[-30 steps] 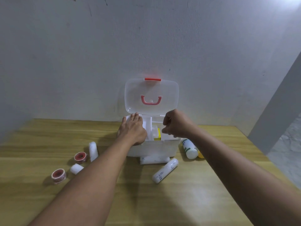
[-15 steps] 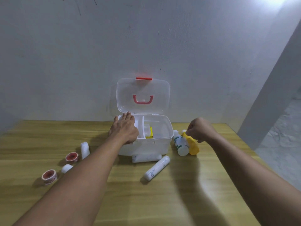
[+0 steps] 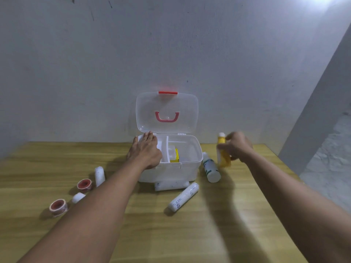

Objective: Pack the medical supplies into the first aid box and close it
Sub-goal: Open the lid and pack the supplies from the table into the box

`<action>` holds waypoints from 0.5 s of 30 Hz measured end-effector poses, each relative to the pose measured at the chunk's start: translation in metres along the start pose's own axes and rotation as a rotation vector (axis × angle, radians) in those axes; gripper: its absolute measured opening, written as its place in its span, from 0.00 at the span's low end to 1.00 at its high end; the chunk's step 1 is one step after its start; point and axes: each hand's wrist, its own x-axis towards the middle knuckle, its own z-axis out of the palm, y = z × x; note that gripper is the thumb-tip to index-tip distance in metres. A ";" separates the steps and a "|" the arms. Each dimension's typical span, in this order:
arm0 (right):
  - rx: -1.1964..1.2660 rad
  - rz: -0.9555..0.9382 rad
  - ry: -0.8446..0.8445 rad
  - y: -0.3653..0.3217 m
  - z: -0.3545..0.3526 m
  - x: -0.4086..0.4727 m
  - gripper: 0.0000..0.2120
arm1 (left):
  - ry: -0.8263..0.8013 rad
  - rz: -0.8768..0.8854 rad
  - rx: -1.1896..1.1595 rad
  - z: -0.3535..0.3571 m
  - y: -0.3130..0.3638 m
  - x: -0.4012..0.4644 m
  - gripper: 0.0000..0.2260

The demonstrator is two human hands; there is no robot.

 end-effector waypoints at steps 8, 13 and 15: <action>0.299 -0.408 0.008 -0.074 -0.014 -0.030 0.27 | 0.004 -0.006 -0.003 0.000 0.000 0.002 0.28; 0.040 -0.491 -0.095 -0.079 0.020 -0.049 0.26 | 0.010 -0.007 -0.011 0.000 0.000 0.001 0.28; -0.037 -0.493 -0.150 -0.075 0.031 -0.050 0.28 | 0.012 -0.005 -0.015 0.000 0.000 0.000 0.28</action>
